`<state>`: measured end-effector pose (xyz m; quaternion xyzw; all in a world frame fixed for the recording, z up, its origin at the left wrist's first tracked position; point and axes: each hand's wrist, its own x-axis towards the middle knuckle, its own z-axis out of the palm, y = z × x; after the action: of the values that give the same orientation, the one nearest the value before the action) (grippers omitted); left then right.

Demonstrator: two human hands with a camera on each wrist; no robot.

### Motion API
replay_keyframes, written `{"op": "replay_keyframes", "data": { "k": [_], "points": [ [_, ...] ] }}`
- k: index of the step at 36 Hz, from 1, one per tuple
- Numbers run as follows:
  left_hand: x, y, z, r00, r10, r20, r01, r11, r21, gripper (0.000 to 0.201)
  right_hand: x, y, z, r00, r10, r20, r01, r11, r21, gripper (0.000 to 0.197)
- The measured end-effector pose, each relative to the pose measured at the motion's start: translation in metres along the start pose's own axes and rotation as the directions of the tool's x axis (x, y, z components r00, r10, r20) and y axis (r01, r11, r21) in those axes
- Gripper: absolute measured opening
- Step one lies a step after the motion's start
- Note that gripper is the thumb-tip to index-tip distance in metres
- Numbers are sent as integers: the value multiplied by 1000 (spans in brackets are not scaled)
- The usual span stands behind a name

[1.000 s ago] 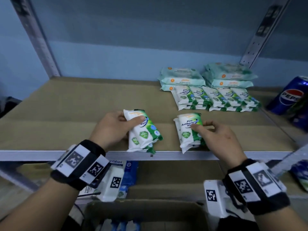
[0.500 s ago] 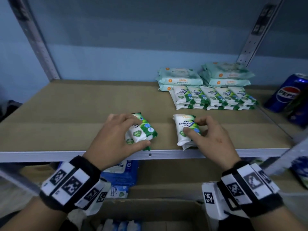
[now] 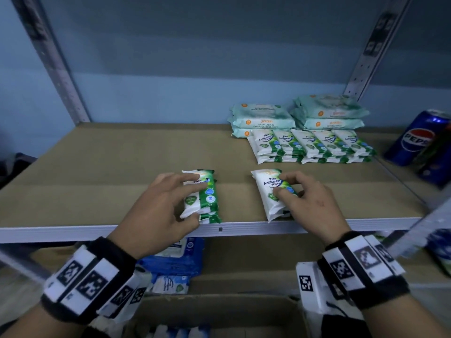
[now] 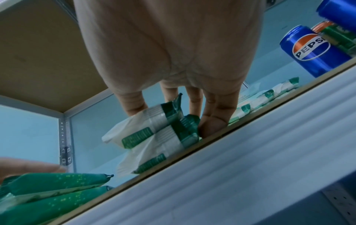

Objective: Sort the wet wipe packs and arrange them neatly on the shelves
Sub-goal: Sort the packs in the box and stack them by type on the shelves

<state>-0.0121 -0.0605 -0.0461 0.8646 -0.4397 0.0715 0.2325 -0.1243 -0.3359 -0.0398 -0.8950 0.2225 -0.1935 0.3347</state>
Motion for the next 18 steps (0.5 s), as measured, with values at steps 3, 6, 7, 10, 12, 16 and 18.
{"op": "replay_keyframes", "data": {
  "k": [3, 6, 7, 10, 12, 16, 18],
  "points": [
    [-1, 5, -1, 998, 63, -12, -63, 997, 33, 59, -3, -4, -1, 997, -53, -56, 51, 998, -35, 31],
    [-2, 4, 0, 996, 87, -10, -87, 995, 54, 59, -9, -7, 0, 993, -93, -78, 83, 989, -122, 37],
    [-2, 3, 1, 996, 88, -16, -87, 994, 68, 58, -12, -9, 2, 993, -102, -59, 91, 982, -166, 39],
    [-1, 3, 4, 997, 55, -52, -47, 987, 151, 57, -20, -13, 7, 993, -119, 3, 115, 951, -286, 57],
    [1, 5, 5, 997, 2, -80, 13, 984, 180, 53, -24, -14, 10, 993, -112, 22, 112, 920, -376, 61],
    [3, 11, 8, 993, -47, -106, 59, 992, 114, 51, -25, -16, 15, 995, -95, 13, 91, 889, -449, 52],
    [6, 16, 7, 990, -92, -110, 98, 994, 54, 49, -25, -18, 18, 996, -90, 17, 88, 881, -464, 46]
  ]
}}
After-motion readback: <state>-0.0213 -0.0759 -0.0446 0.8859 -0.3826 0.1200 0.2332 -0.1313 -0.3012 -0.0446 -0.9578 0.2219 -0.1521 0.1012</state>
